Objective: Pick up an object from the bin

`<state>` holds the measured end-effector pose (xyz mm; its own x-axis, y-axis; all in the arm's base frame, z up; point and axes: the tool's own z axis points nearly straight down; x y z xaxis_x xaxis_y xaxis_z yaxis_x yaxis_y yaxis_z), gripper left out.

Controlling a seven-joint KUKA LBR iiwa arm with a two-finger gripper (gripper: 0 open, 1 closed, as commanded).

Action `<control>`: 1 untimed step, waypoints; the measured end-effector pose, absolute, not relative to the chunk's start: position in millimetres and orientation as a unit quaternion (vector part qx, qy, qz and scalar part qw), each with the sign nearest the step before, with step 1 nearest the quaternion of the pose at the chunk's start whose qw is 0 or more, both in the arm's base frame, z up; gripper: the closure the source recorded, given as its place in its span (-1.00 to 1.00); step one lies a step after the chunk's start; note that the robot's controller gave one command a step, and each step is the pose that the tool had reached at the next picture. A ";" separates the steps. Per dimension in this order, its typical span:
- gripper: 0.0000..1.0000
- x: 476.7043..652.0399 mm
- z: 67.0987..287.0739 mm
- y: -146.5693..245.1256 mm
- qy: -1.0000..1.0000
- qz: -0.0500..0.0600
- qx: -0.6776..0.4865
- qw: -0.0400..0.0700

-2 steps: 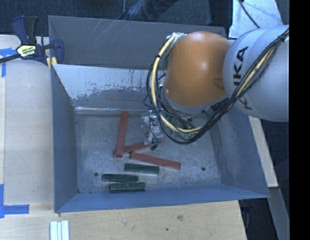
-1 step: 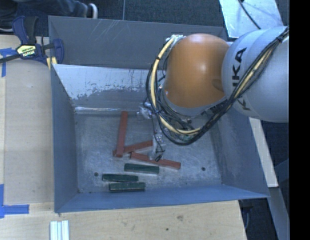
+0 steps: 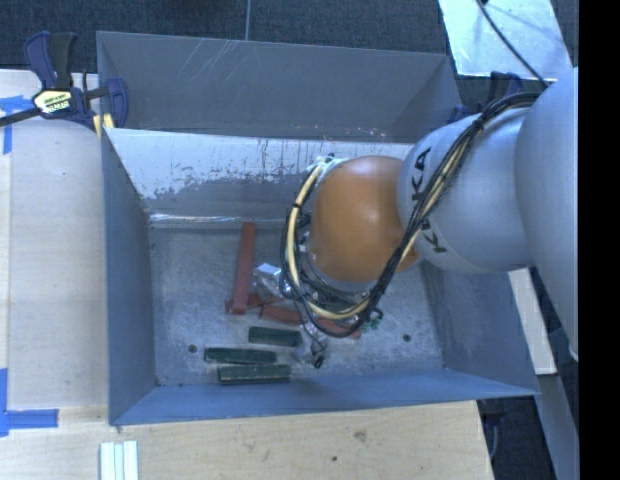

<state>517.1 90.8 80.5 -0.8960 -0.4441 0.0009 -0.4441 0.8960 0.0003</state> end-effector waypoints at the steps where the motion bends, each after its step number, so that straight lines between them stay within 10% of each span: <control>1: 1.00 518.7 83.5 91.5 -0.974 0.000 0.227 -0.002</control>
Offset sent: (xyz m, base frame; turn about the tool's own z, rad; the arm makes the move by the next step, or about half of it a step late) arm 0.0000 0.0000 0.0000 0.0000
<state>518.7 91.5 83.5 -0.8969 -0.4422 -0.0048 -0.4422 0.8969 -0.0004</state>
